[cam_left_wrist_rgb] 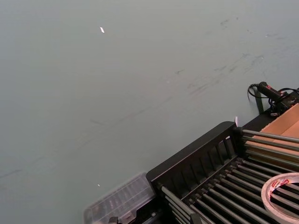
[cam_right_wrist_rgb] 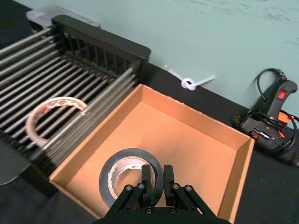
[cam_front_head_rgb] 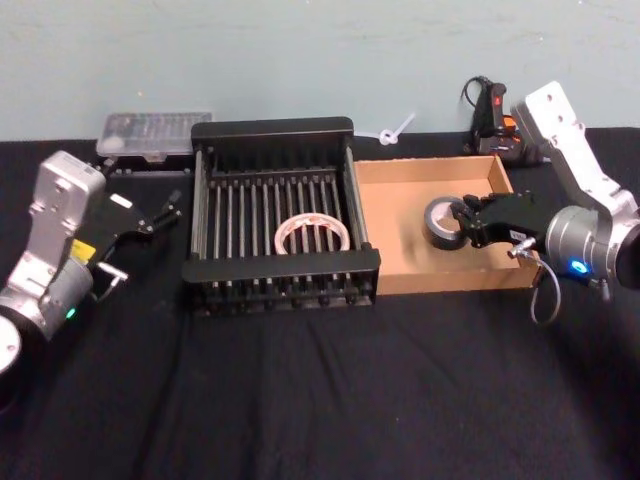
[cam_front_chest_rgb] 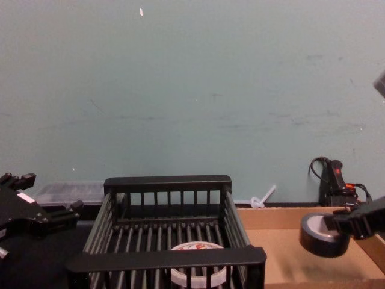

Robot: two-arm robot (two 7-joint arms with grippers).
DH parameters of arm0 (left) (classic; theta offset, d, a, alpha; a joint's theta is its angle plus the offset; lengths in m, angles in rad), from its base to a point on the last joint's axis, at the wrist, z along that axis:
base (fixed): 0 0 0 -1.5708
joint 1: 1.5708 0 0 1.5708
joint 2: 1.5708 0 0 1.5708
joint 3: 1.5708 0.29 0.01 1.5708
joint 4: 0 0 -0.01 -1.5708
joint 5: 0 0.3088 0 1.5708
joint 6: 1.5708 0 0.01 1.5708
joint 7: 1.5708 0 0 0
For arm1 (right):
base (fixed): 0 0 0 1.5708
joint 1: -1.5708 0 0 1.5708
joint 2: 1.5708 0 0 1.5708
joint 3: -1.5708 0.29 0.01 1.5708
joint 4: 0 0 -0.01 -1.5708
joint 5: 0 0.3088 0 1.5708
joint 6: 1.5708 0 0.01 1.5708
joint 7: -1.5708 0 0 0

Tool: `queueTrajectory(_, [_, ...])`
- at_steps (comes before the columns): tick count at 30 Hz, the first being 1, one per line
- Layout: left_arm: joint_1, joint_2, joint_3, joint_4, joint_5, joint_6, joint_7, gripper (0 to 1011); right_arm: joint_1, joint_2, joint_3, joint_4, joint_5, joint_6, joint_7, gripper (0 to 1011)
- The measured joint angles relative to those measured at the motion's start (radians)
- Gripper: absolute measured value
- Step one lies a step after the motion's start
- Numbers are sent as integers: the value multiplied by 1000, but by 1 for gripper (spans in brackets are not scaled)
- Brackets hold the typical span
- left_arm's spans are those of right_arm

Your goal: Pick up the white tape and place it into the black box , Pick up the silver tape and place it into the brown box.

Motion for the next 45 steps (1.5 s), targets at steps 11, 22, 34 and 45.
queueTrajectory(11, [0, 0, 0, 0, 0, 0, 0, 1001, 24, -47, 17, 71, -29, -10, -20, 160])
queueTrajectory(22, [0, 0, 0, 0, 0, 0, 0, 1002, 24, -43, 15, 68, -28, -10, -19, 160])
queueTrajectory(34, [0, 0, 0, 0, 0, 0, 0, 1001, 23, -42, 14, 66, -28, -10, -18, 341])
queueTrajectory(45, [0, 0, 0, 0, 0, 0, 0, 1001, 23, -41, 13, 64, -27, -10, -17, 700])
